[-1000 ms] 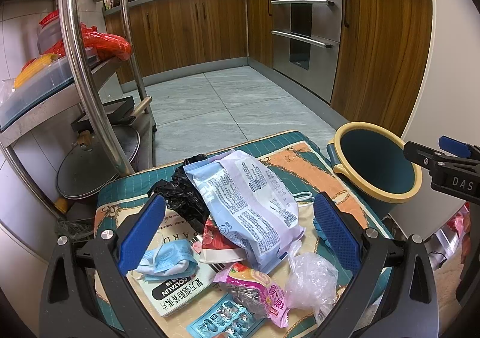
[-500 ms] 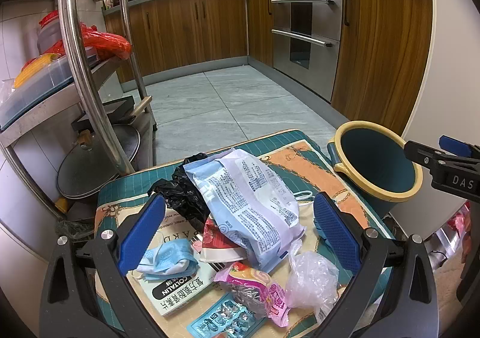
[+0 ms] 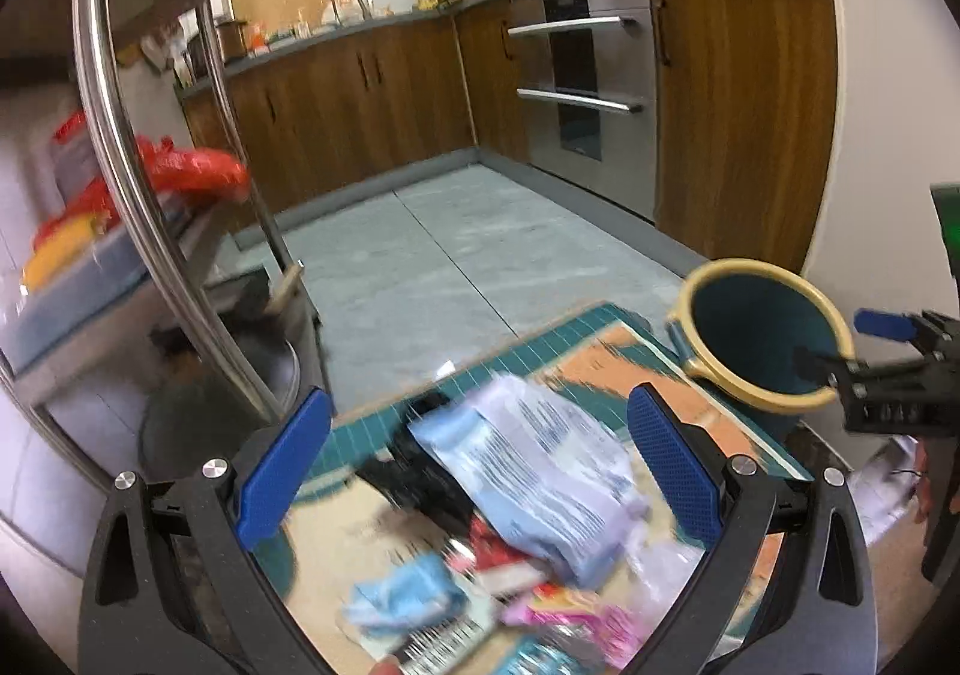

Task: Collect trash
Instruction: 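Grasp the crumpled white wrapper with the right tool while the left grasps the blue-white snack bag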

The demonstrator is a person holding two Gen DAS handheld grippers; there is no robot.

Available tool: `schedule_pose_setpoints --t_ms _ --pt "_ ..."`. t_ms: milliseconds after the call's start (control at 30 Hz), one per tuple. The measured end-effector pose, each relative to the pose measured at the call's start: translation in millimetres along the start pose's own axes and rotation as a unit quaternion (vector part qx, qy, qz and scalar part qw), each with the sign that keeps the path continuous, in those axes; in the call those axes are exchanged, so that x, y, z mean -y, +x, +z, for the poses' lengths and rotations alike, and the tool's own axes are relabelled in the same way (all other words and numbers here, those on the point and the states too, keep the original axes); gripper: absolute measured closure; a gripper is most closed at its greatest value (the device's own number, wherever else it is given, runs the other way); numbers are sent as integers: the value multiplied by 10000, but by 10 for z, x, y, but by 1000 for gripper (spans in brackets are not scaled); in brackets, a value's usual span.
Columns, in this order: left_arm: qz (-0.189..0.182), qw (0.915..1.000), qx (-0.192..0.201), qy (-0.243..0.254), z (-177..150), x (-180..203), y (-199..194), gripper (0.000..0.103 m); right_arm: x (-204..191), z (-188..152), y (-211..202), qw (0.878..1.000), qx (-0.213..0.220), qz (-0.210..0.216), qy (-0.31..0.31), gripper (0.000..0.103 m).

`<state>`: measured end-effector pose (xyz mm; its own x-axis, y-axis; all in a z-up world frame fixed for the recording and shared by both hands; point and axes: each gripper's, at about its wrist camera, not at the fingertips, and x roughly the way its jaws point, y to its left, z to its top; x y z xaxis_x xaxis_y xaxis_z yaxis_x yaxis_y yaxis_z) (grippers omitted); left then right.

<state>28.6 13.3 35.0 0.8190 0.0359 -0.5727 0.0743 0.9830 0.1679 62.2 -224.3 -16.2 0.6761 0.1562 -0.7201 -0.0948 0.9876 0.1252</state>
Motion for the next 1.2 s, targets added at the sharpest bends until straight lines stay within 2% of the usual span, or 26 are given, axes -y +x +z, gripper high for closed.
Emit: schedule_pose_setpoints --t_ms 100,167,267,300,333,400,433,567,600,700,767,800,833,867,900,967,1000,1100,1200 --pt "59 9994 -230 -240 43 -145 253 6 -64 32 128 9999 -53 53 -133 4" --pt "-56 9981 -436 -421 19 -223 416 6 -136 39 232 9995 -111 91 -299 5" --pt "-278 9923 -779 -921 -104 -347 659 11 -240 -21 431 9975 -381 335 -493 8" --pt "-310 9908 -894 -966 -149 -360 749 12 -264 -51 489 9966 -488 408 -517 12" --pt "-324 9903 -963 -947 -173 -358 808 13 -291 -85 546 9956 -603 462 -546 21" --pt "-372 9884 -1148 -927 -239 -365 969 20 -344 -163 715 9923 -962 494 -595 35" --pt "-425 9872 -1204 -952 -263 -371 1019 21 -353 -188 760 9913 -1069 497 -583 38" --pt "-617 9793 -1511 -1197 -392 -411 1267 29 -418 -273 955 9866 -1367 685 -573 44" --pt "-664 9762 -1597 -1307 -412 -421 1319 36 -442 -290 992 9854 -1417 735 -584 46" --pt "-894 9663 -1767 -1647 -468 -455 1405 49 -478 -343 1077 9821 -1598 791 -610 48" --pt "-994 9639 -1775 -1721 -468 -445 1417 53 -479 -380 1141 9791 -1778 818 -561 49" --pt "-1027 9637 -1783 -1700 -468 -433 1422 62 -478 -393 1161 9785 -1813 802 -562 49" --pt "-1035 9638 -1790 -1683 -467 -421 1420 65 -477 -407 1183 9776 -1880 771 -555 55" --pt "-1021 9642 -1803 -1654 -466 -407 1420 73 -474 -421 1197 9771 -1911 757 -555 61" --pt "-1022 9641 -1814 -1651 -456 -391 1411 75 -475 -430 1208 9762 -1951 760 -563 70" --pt "-1040 9647 -1763 -1654 -425 -372 1385 77 -483 -421 1174 9769 -1894 803 -585 74" --pt "-1004 9660 -1736 -1630 -406 -363 1371 97 -489 -409 1152 9773 -1851 828 -607 75" --pt "-1147 9662 -1603 -1662 -324 -362 1292 98 -482 -369 1090 9793 -1727 862 -607 76" --pt "-1162 9723 -1410 -1459 -212 -286 1183 99 -475 -307 1019 9819 -1590 869 -558 78"
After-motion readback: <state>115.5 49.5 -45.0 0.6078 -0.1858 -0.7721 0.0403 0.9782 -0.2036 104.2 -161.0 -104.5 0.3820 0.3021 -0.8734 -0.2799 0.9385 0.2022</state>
